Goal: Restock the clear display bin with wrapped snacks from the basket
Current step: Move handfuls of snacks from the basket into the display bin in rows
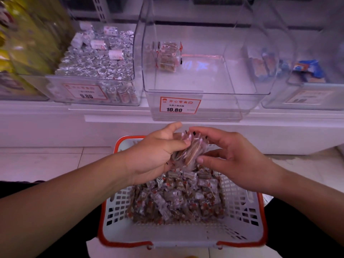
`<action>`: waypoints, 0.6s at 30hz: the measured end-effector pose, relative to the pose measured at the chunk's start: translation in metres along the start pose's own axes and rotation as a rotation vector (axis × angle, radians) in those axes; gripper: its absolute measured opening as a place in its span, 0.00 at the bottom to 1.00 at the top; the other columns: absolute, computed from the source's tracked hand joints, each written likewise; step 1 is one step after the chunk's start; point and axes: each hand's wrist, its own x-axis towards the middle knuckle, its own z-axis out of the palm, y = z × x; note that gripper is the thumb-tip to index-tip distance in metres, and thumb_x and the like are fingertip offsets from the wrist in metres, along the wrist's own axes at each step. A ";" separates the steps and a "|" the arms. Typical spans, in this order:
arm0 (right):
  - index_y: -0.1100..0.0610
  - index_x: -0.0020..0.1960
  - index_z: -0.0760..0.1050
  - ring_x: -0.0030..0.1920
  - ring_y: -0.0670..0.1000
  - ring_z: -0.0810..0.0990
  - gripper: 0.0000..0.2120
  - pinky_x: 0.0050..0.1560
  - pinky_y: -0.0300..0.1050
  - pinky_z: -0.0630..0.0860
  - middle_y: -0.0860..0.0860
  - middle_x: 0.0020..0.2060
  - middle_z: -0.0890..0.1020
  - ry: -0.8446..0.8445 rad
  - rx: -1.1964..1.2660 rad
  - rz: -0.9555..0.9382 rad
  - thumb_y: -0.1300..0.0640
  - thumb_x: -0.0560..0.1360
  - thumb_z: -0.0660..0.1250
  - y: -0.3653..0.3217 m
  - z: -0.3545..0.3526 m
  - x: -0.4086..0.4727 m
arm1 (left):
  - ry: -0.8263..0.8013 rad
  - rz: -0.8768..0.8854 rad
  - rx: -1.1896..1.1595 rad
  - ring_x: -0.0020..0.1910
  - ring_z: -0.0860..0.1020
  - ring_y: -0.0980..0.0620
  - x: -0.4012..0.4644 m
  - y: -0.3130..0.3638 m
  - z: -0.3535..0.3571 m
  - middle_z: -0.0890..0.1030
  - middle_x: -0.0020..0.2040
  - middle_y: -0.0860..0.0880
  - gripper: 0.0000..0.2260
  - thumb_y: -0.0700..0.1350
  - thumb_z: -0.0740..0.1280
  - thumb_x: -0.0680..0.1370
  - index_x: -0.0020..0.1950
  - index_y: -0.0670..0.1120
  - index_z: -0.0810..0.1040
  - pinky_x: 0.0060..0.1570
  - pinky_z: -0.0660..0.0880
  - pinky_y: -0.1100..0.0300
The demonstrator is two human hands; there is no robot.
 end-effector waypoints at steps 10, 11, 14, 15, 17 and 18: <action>0.45 0.69 0.73 0.60 0.49 0.79 0.32 0.57 0.49 0.79 0.44 0.60 0.80 -0.153 -0.059 0.038 0.59 0.68 0.78 0.002 -0.011 0.008 | -0.214 0.091 0.488 0.69 0.73 0.53 -0.004 0.005 -0.008 0.61 0.78 0.49 0.52 0.42 0.75 0.71 0.77 0.67 0.40 0.63 0.75 0.52; 0.46 0.66 0.75 0.58 0.51 0.80 0.29 0.56 0.52 0.80 0.46 0.60 0.81 -0.167 -0.035 0.042 0.58 0.68 0.78 0.000 -0.012 0.008 | -0.222 0.111 0.516 0.71 0.71 0.54 -0.005 0.007 -0.008 0.61 0.78 0.50 0.53 0.44 0.76 0.70 0.77 0.68 0.39 0.67 0.72 0.51; 0.49 0.58 0.79 0.57 0.59 0.80 0.21 0.58 0.64 0.77 0.54 0.57 0.82 -0.174 0.029 0.039 0.56 0.66 0.79 -0.009 -0.016 0.006 | -0.250 0.153 0.466 0.66 0.77 0.51 -0.008 0.012 -0.004 0.67 0.74 0.52 0.51 0.39 0.75 0.72 0.77 0.67 0.42 0.65 0.74 0.49; 0.51 0.56 0.79 0.55 0.61 0.80 0.20 0.59 0.64 0.76 0.57 0.55 0.82 -0.180 0.039 0.034 0.59 0.66 0.79 -0.012 -0.018 0.006 | -0.262 0.166 0.439 0.64 0.78 0.50 -0.011 0.015 -0.003 0.69 0.72 0.51 0.50 0.37 0.74 0.73 0.77 0.67 0.43 0.63 0.76 0.50; 0.57 0.55 0.77 0.49 0.62 0.81 0.20 0.56 0.60 0.77 0.61 0.50 0.82 -0.197 0.077 0.009 0.66 0.66 0.79 -0.020 -0.022 0.005 | -0.292 0.190 0.422 0.60 0.81 0.48 -0.017 0.026 0.000 0.72 0.70 0.52 0.44 0.42 0.74 0.73 0.76 0.66 0.49 0.60 0.78 0.53; 0.60 0.54 0.76 0.45 0.59 0.81 0.20 0.52 0.55 0.79 0.61 0.49 0.82 -0.183 0.105 -0.021 0.68 0.65 0.78 -0.025 -0.026 0.005 | -0.280 0.219 0.434 0.58 0.82 0.48 -0.022 0.036 0.000 0.75 0.67 0.53 0.39 0.49 0.74 0.72 0.75 0.63 0.55 0.57 0.79 0.54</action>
